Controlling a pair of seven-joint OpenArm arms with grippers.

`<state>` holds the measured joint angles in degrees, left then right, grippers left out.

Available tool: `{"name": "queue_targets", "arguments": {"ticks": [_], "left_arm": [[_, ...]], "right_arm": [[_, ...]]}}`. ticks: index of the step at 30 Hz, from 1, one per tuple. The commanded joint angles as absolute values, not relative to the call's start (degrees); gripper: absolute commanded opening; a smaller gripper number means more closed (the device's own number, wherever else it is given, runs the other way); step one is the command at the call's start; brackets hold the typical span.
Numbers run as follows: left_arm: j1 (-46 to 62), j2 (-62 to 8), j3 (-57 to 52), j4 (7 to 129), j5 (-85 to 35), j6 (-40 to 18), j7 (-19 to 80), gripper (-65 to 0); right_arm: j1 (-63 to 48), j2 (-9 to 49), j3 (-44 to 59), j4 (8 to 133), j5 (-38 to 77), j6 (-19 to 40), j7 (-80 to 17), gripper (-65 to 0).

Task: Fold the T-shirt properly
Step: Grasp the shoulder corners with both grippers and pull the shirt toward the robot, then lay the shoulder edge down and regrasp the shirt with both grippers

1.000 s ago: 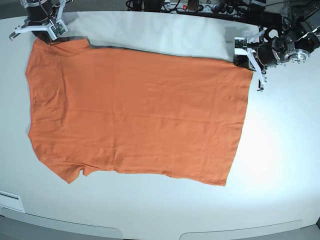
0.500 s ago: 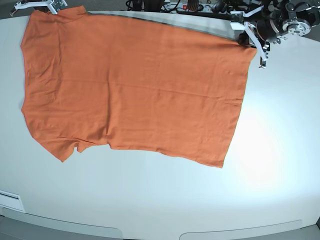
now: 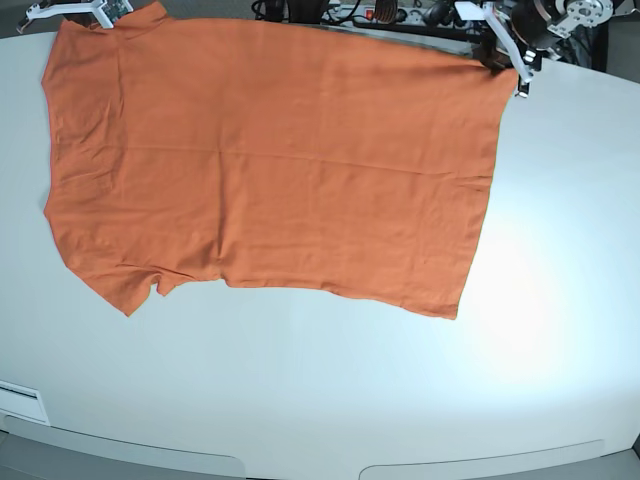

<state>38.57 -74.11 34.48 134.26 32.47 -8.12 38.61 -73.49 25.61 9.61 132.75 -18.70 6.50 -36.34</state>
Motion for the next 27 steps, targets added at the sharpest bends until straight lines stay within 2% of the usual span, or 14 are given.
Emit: {"name": "queue_targets", "arguments": {"ticks": [1, 9, 14, 18, 22, 27], "left_arm": [[38.37, -75.05, 34.15, 135.0, 34.46, -7.11, 39.05, -65.0], [38.04, -74.13, 34.06, 135.0, 44.84, 1.54, 38.81, -65.0], [34.39, -70.24, 34.06, 135.0, 45.08, 6.37, 35.64, -65.0], [30.39, -68.05, 34.06, 135.0, 44.47, 6.72, 34.35, -65.0], [25.74, -66.7, 34.06, 135.0, 38.83, 6.7, 32.21, -65.0], [21.04, -65.95, 34.06, 133.12, 35.83, 6.74, 27.7, -65.0]], "right_arm": [[-74.28, 26.46, 10.13, 133.8, -19.77, 5.34, -35.77, -65.0], [-70.3, 27.79, 10.17, 134.56, -22.74, 1.37, -35.59, -65.0], [-65.69, 27.81, 10.17, 134.56, -22.74, 1.3, -34.44, -65.0], [-62.52, 27.81, 10.17, 134.56, -22.74, 1.41, -33.21, -65.0], [-59.05, 27.81, 10.2, 134.52, -21.5, 1.58, -31.83, -65.0], [-54.76, 27.79, 10.17, 134.39, -13.61, 6.04, -29.87, -65.0]]}}
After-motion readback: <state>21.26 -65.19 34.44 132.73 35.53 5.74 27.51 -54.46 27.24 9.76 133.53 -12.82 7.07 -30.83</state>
